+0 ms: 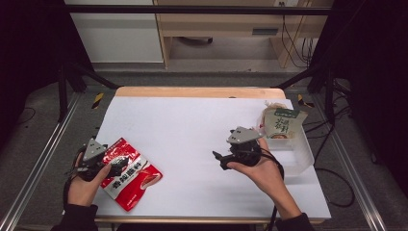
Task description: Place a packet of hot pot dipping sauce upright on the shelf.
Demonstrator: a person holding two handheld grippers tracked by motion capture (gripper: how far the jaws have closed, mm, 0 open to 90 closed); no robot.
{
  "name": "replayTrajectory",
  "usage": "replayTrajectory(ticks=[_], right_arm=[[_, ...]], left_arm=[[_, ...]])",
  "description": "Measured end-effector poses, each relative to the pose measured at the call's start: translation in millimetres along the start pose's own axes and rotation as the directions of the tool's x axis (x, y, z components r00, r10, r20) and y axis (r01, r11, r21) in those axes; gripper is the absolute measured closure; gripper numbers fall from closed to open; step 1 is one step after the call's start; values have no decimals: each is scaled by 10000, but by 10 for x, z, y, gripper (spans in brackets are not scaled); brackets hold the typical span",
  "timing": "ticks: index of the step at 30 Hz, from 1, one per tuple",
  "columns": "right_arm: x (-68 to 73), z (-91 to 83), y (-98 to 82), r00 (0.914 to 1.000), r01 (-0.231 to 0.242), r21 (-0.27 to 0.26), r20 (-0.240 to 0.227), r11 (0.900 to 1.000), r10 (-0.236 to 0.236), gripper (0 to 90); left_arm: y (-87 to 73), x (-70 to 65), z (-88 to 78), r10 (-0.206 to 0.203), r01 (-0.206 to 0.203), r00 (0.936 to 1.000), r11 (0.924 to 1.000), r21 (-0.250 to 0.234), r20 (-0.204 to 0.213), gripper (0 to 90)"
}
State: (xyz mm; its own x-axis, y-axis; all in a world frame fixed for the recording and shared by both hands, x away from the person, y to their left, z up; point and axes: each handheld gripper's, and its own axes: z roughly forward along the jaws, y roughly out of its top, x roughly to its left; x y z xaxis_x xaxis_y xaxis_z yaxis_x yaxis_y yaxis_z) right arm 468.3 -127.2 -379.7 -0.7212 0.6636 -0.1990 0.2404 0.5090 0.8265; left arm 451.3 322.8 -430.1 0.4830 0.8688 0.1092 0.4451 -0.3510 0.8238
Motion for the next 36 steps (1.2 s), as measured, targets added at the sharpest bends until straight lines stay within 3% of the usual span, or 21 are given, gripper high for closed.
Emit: replayTrajectory(ticks=[15,19,26,31,36], right_arm=[[367,373,-243,9982,-356,213,-481,9991,366,131],[473,473,-347,9971,-335,517,-673,9981,370,132],[485,419,-439,9953,-776,304,-551,9965,791,134],[495,436,-480,9965,-645,488,-504,9967,669,134],[509,474,-491,9974,-512,634,-481,9967,543,136]], left_arm=[[-190,124,-173,-2,15,9987,9997,242,-519,58],[-264,168,-227,-300,316,9975,9992,245,-635,57],[-362,247,-261,-377,419,9969,9972,611,-692,49],[-402,308,-232,-258,314,9975,9958,863,-655,52],[-448,398,-217,-496,555,9970,9931,1034,-590,61]])
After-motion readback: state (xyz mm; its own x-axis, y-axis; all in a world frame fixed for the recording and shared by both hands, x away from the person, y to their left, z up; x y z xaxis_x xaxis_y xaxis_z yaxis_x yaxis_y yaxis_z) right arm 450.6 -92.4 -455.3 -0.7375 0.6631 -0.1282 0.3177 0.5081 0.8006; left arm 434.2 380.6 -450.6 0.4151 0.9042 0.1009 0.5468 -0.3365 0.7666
